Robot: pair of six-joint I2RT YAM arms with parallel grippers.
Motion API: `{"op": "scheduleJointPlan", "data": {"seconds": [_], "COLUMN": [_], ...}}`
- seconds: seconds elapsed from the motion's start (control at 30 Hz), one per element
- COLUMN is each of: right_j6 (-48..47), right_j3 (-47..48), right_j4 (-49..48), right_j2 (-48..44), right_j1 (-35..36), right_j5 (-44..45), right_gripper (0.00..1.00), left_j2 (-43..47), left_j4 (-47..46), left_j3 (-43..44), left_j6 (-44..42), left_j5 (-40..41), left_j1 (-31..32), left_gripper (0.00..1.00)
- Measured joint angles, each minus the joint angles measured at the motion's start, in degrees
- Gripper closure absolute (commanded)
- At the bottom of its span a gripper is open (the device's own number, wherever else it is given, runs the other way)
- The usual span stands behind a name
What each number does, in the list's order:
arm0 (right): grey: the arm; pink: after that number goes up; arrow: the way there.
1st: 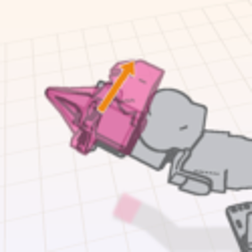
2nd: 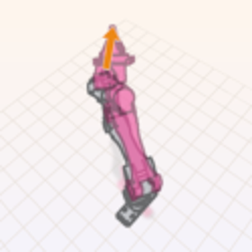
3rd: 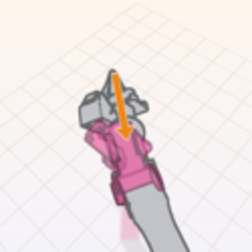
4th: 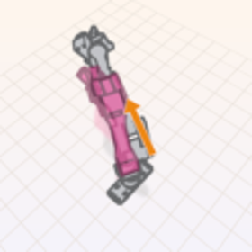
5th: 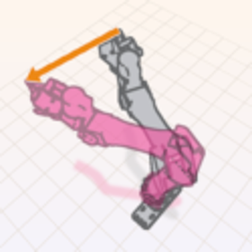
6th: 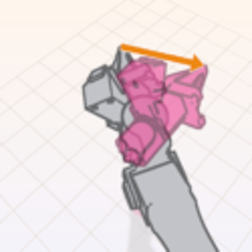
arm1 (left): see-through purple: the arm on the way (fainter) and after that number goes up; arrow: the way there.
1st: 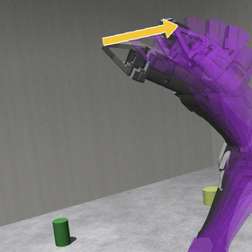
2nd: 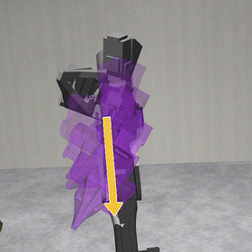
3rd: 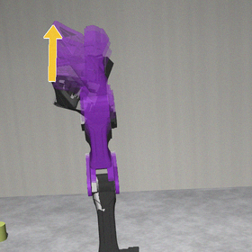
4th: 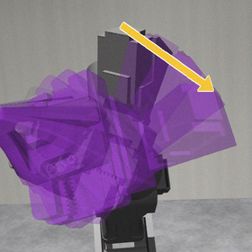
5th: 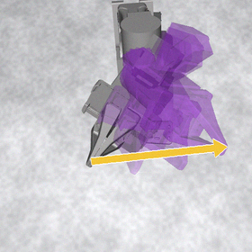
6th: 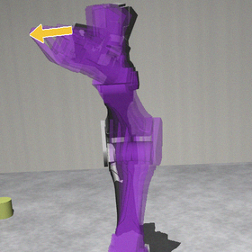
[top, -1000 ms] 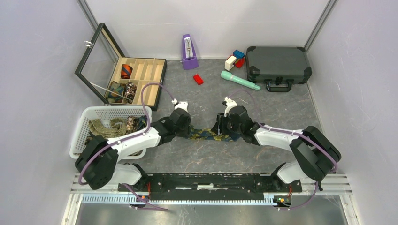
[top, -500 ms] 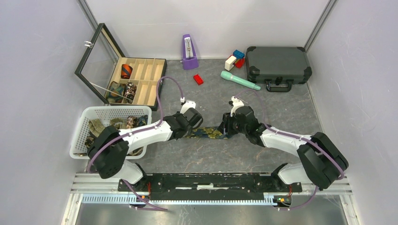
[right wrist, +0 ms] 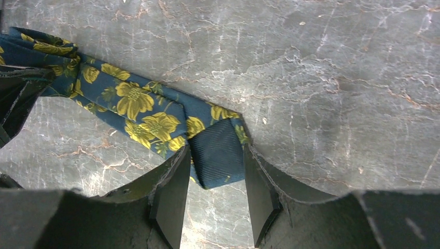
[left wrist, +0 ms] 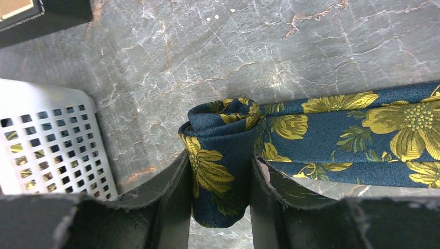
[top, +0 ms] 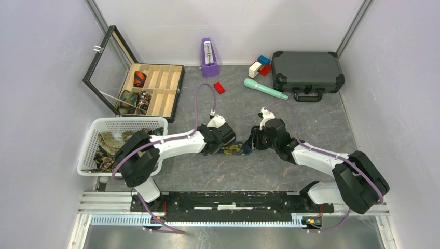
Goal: Roll the ties
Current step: Roll the tie at the center of the board.
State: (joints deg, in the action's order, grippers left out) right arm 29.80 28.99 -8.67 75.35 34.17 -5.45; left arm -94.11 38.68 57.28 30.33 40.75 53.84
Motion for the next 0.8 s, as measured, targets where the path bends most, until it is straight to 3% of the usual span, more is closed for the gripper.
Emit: {"op": "scheduleJointPlan", "data": {"seconds": [0.5,0.8], "right_j6": [-0.35,-0.66], "right_j3": [-1.97,-2.67], "right_j4": [0.83,1.25], "right_j2": [-4.70,-6.32], "right_j1": [-2.69,-3.32], "right_j5": [0.61,0.61], "right_gripper": [0.51,0.51], "left_j2": [-10.64,-15.63], "left_j4": [8.28,11.13], "left_j3": [7.04,10.38], "left_j6": [1.49,1.57], "left_j5": [7.37,8.70], "left_j1": [4.26,6.14], "left_gripper": [0.74,0.64]}}
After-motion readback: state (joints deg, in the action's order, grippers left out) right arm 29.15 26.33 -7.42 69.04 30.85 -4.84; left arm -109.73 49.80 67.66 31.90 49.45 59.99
